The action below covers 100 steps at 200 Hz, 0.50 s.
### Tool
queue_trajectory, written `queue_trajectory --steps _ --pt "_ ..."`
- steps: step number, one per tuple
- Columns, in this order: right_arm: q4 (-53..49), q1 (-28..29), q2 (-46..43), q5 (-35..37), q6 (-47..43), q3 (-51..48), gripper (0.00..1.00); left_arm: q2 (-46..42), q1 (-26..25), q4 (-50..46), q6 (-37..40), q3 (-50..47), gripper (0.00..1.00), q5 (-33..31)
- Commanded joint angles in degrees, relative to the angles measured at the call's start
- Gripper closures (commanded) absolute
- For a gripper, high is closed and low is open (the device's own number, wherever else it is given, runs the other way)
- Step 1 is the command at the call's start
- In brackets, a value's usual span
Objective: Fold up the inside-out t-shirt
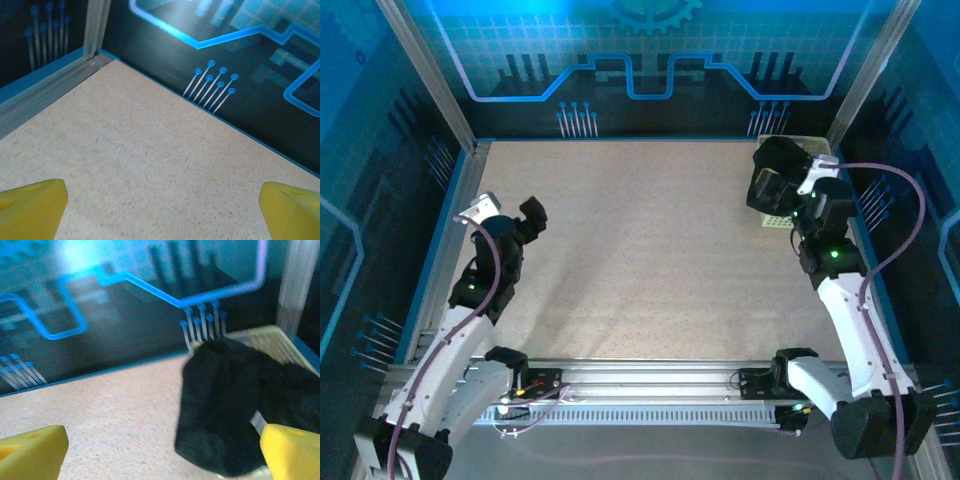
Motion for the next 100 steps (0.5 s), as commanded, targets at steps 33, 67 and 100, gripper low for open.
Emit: queue_trajectory --steps 33,67,100 --pt "-14.8 -0.7 17.8 6.9 3.3 14.0 0.0 -1.5 2.2 -4.0 -2.2 -2.4 0.01 16.3" --pt "-19.0 -2.1 33.4 11.2 4.2 26.5 0.0 3.7 2.2 -1.0 -1.8 -3.3 0.01 23.1" --pt "-21.4 -4.7 45.3 8.6 4.7 36.1 0.0 7.5 2.2 1.3 -0.7 -4.1 0.01 28.6"
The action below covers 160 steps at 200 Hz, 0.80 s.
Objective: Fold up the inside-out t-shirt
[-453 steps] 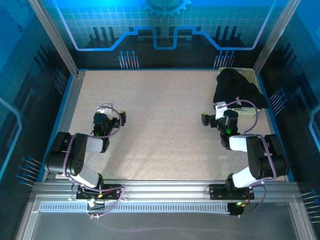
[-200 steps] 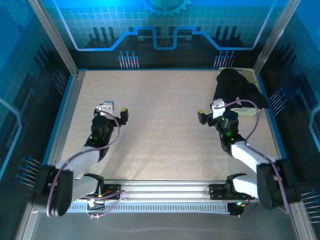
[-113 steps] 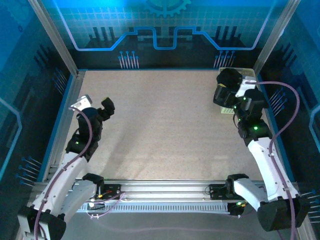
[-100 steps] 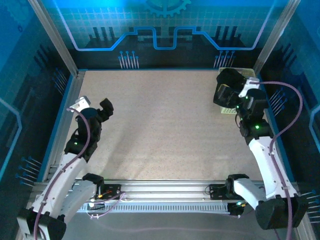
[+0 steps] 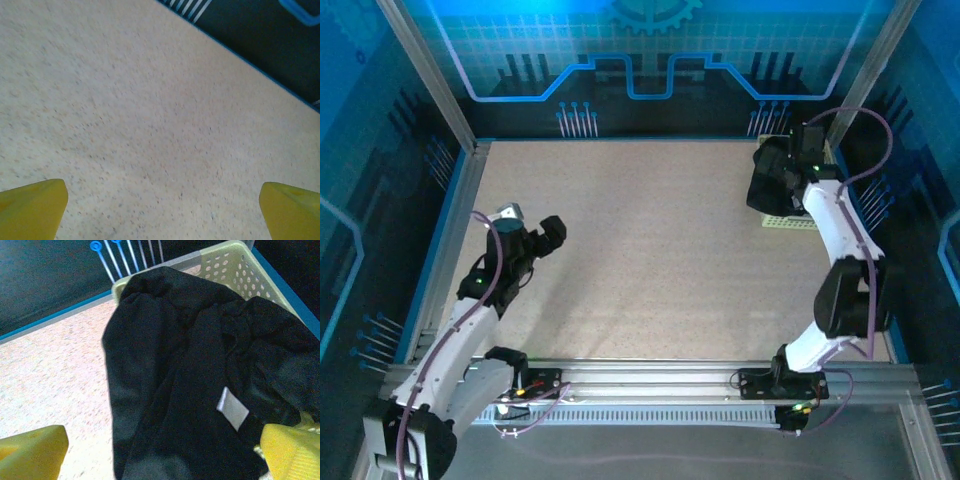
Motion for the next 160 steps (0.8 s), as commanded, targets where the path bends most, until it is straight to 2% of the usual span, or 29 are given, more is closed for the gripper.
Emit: queue_trajectory --steps 1,24,52,120,160 --pt "-5.1 -2.5 7.1 0.3 1.6 5.9 0.0 1.5 0.4 3.1 1.7 -0.7 0.01 7.0" --pt "-8.0 -4.8 15.6 1.6 1.4 11.8 0.0 2.9 0.4 3.1 2.6 -0.7 0.01 8.2" --pt "-10.1 -7.5 24.0 -1.0 1.2 17.8 0.0 3.1 0.4 2.8 3.6 -0.7 0.01 8.7" --pt "-18.3 -8.5 40.3 -3.3 3.8 33.1 0.0 5.1 0.4 4.6 3.9 0.5 0.01 10.1" --pt "-22.1 -10.0 45.0 -2.5 6.7 38.6 0.19 5.3 0.3 3.9 4.1 1.6 0.01 9.7"
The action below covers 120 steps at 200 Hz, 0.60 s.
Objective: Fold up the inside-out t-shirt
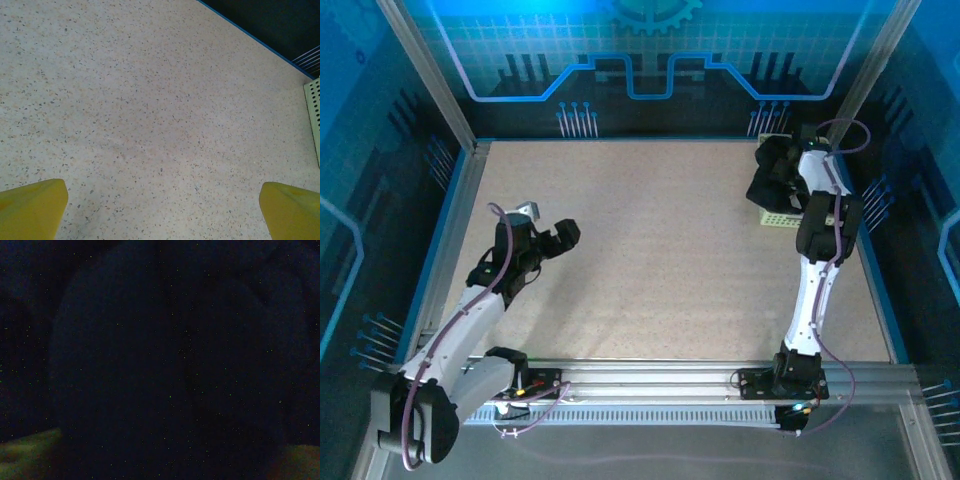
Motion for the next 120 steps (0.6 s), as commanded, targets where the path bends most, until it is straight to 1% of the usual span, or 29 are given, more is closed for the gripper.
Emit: queue_trajectory --steps 1,14,32,46,55,75,84,96,120 --pt "-4.9 -1.9 2.9 0.1 3.1 2.9 0.19 -0.2 0.3 0.4 1.3 1.7 0.01 0.9" --pt "-5.8 -3.2 3.5 0.9 4.4 3.7 0.28 -0.5 0.2 0.0 1.3 1.9 0.01 0.7" --pt "-6.0 -5.0 4.3 -0.3 4.8 4.9 0.44 -1.3 0.2 -0.6 1.3 2.0 0.01 0.6" --pt "-5.3 -5.6 3.9 -0.9 3.3 5.7 0.51 -2.0 0.2 -0.7 1.2 2.0 0.01 0.5" --pt "-4.9 -5.4 3.5 -0.8 1.9 6.2 0.57 -2.4 0.2 -1.0 1.2 1.9 0.01 0.3" --pt "-4.1 -5.5 1.4 -2.0 0.7 5.3 0.78 -3.1 0.2 -1.2 1.0 1.8 0.01 0.1" --pt "-2.8 -5.3 -0.4 -2.0 0.5 3.2 0.85 -3.2 0.2 -1.4 0.9 1.8 0.01 0.1" --pt "0.0 -5.0 -3.9 -1.6 0.1 -0.8 0.91 -3.5 0.2 -1.4 0.6 1.8 0.01 0.2" --pt "5.8 -3.3 -11.6 -0.2 -1.6 -8.3 0.98 -4.0 0.2 -1.7 0.4 1.8 0.01 0.6"
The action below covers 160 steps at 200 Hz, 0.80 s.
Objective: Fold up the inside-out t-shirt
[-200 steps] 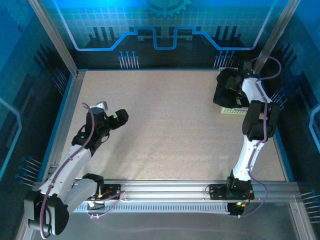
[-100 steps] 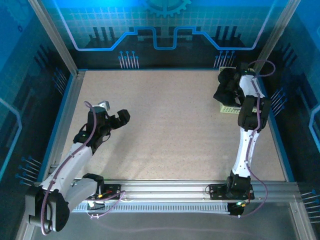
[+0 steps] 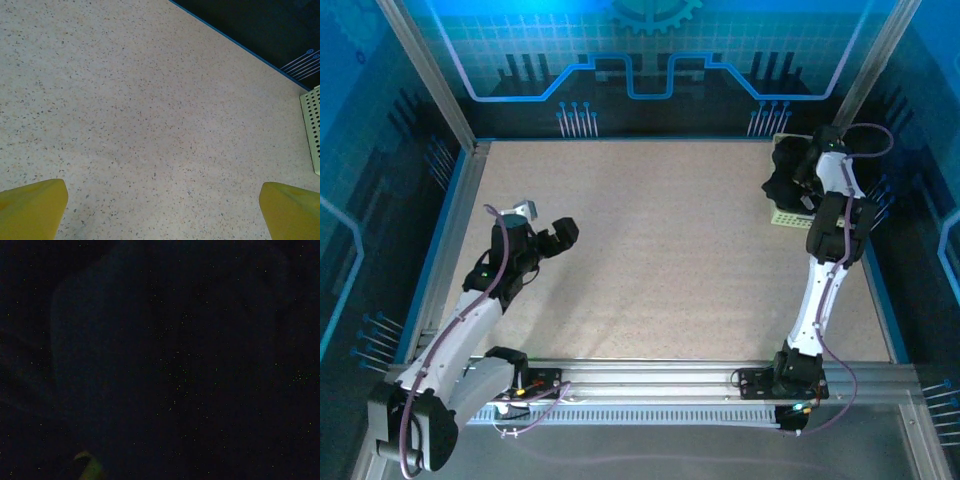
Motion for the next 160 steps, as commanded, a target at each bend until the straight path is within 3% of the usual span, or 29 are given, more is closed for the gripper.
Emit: queue_trajectory --steps 1,56,112,160 --pt "4.3 1.8 -9.0 1.5 -1.9 -5.3 0.99 -1.2 0.2 -1.6 0.4 1.7 0.01 0.7" --pt "6.9 4.9 -22.9 11.4 -1.9 -11.1 1.0 -1.2 0.2 -2.8 1.0 2.8 0.01 4.6" --pt "10.5 8.1 -36.1 11.2 -5.3 -14.5 1.0 -1.4 0.1 -3.2 0.5 2.5 0.01 6.6" --pt "13.3 17.2 -49.2 12.1 -10.2 -15.6 1.0 -2.4 0.2 -3.6 -0.5 3.3 0.01 8.6"
